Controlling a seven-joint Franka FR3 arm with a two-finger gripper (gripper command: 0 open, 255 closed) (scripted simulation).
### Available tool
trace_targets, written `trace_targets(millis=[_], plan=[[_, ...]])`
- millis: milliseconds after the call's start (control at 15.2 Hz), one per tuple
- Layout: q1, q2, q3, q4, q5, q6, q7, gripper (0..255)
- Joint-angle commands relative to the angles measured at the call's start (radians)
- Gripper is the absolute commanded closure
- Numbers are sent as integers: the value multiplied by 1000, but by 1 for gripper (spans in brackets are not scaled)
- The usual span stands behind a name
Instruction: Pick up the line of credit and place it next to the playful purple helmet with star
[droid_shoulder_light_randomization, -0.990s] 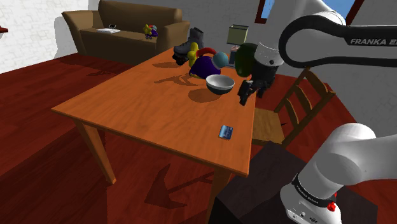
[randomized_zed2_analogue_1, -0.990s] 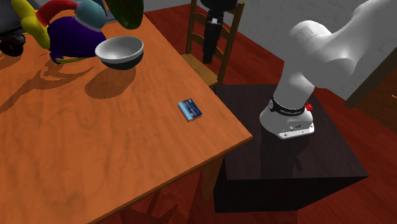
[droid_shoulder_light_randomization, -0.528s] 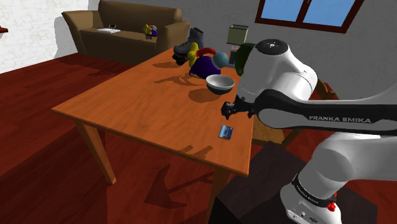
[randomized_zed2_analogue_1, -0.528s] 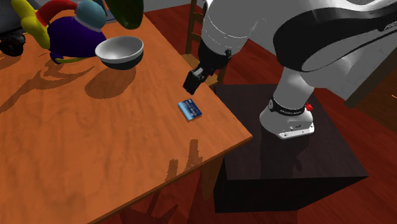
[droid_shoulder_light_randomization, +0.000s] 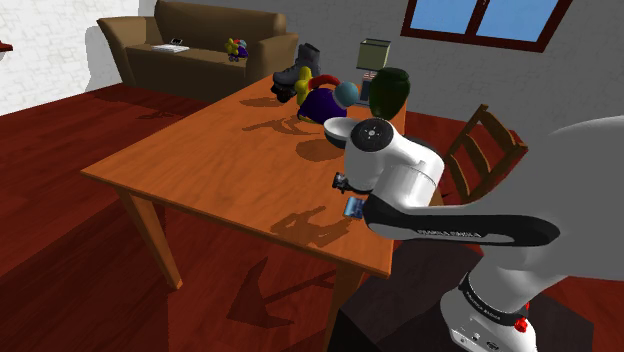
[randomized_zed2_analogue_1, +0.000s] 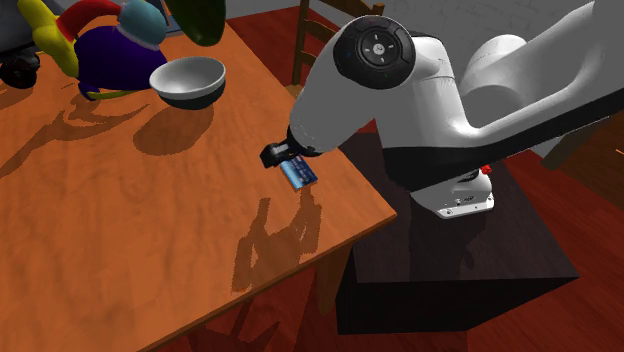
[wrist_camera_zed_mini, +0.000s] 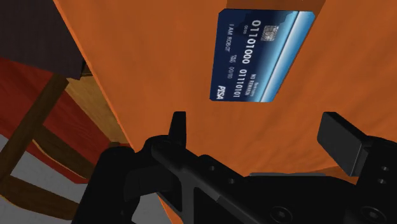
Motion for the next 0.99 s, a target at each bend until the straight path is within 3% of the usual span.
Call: trace_targets(millis=[0,198,726,792,924], plan=[[-32,20,29,-9,-5,38,16,0],[-90,57,72,-24,-18,107,27,0],[-90,57,72,-24,-18,106,27,0],[-90,57,72,-24,-18,106,27,255],[-90,57,72,-24,-18,106,27,255]])
